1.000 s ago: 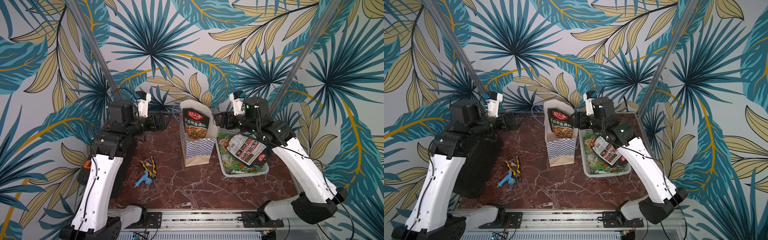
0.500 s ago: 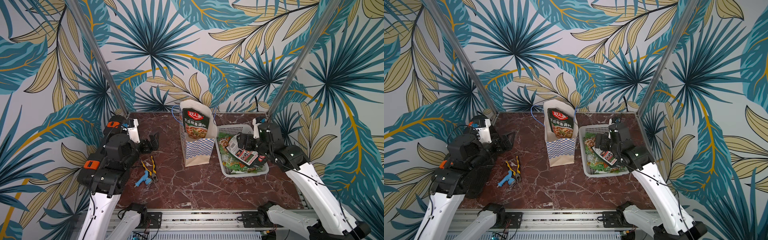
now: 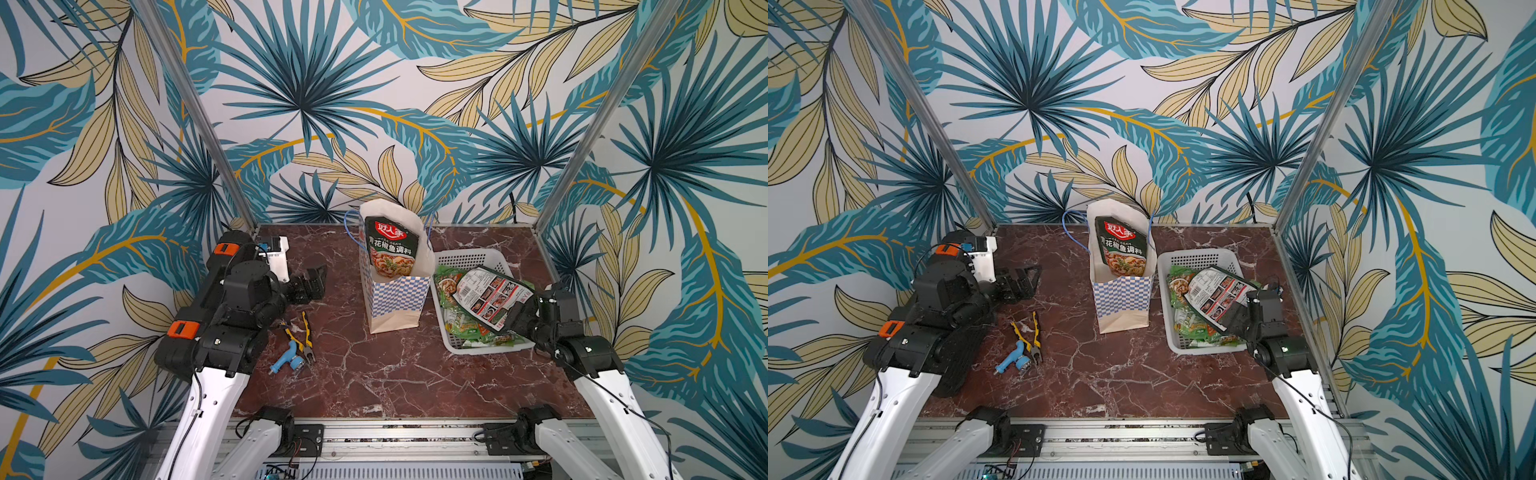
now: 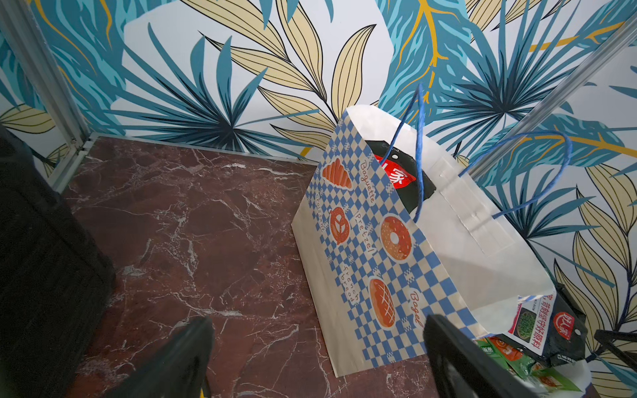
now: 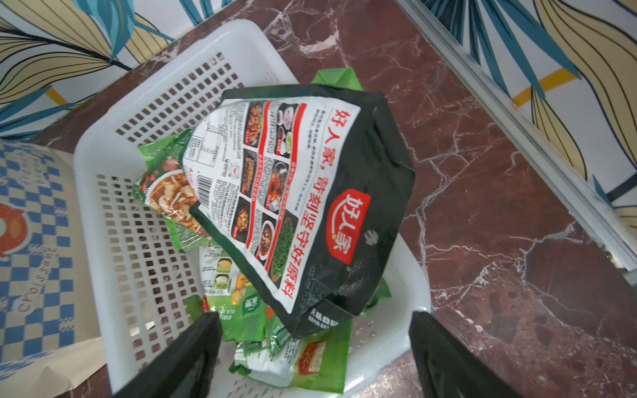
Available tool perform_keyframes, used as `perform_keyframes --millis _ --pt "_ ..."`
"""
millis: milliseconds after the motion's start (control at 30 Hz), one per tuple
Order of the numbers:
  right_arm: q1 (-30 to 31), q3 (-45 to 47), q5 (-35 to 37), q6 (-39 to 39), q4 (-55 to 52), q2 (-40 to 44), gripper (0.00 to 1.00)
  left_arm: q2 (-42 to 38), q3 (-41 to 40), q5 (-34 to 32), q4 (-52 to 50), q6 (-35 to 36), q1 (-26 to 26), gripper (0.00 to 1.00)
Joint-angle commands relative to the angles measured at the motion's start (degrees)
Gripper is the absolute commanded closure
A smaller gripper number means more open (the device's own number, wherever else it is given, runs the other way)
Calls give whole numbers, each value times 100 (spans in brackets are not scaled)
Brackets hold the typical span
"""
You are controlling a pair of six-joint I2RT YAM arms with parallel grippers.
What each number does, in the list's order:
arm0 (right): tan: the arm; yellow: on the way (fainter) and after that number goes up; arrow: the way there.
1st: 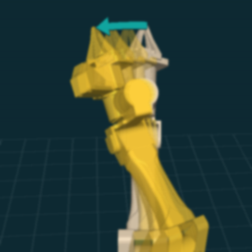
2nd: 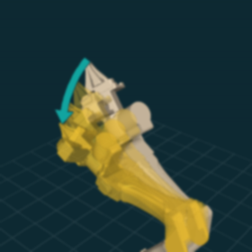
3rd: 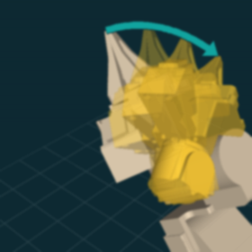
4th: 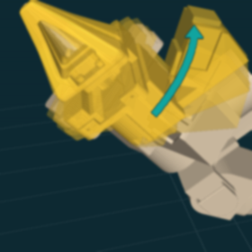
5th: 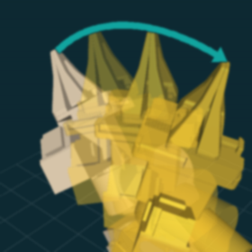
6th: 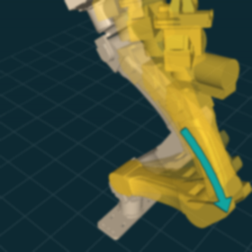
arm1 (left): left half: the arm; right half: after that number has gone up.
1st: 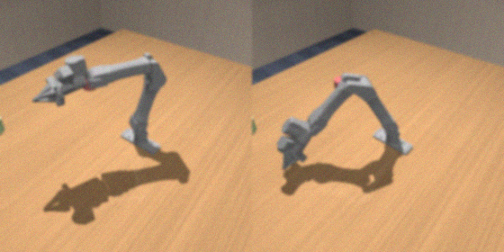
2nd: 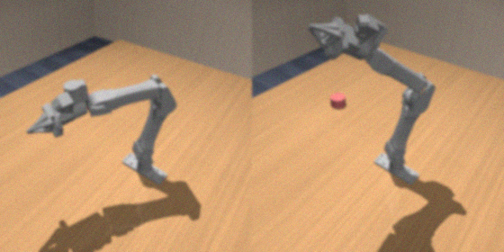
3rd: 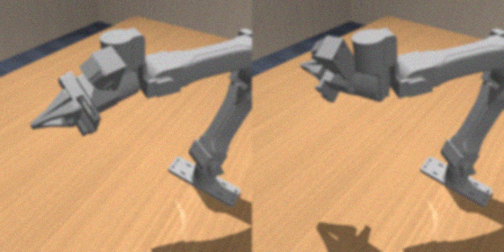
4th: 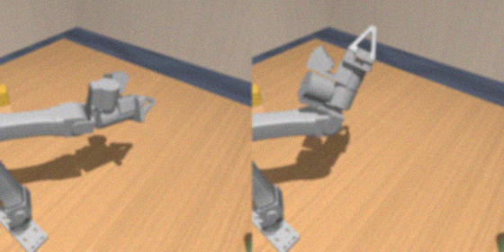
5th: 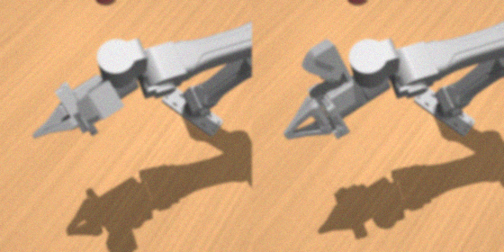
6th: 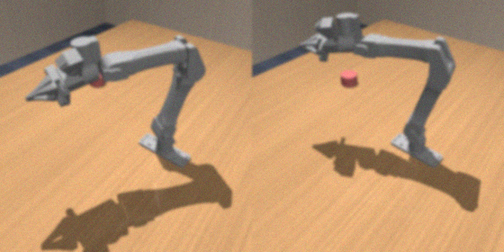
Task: Place the condiment packets inside the bag
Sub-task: Pick up the condiment packet from the storage box.
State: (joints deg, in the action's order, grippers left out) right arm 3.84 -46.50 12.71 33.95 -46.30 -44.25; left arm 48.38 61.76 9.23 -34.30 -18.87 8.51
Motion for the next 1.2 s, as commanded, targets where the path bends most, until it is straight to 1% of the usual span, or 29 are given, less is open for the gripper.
perform_keyframes --millis 0,167,267,400,567,667,700,833,867,900,933,967,1100,1167 --pt "-241 344 -149 269 229 111 10 70 -98 178 78 32 -58 0" --pt "-636 648 -829 256 816 -224 12 145 -89 279 72 20 -57 0" --pt "-756 725 -1234 266 1207 -364 21 144 -93 298 64 31 -52 0" --pt "-788 765 -1581 300 1688 -342 26 136 -79 333 58 41 -56 0" --pt "-795 826 -1989 408 2334 -321 37 107 -64 397 47 42 -56 0" --pt "-796 882 -2098 549 2612 -481 42 66 -65 427 63 37 -60 0" --pt "-797 889 -2102 567 2650 -565 45 55 -79 413 67 42 -60 0" --pt "-797 920 -2184 700 2853 -731 65 54 -81 412 64 50 -55 0" --pt "-792 892 -2177 711 2855 -755 72 54 -77 410 64 55 -60 0" --pt "-796 834 -2176 698 2831 -784 86 62 -84 406 73 59 -60 0" --pt "-797 731 -2193 677 2773 -816 96 56 -91 429 81 64 -54 0" --pt "-797 631 -2218 640 2700 -818 100 57 -89 446 88 63 -60 0" --pt "-783 40 -2264 350 2502 -707 100 66 -118 513 134 60 -60 0" --pt "-771 -457 -2326 130 2379 -771 100 89 -118 558 143 50 -56 0"
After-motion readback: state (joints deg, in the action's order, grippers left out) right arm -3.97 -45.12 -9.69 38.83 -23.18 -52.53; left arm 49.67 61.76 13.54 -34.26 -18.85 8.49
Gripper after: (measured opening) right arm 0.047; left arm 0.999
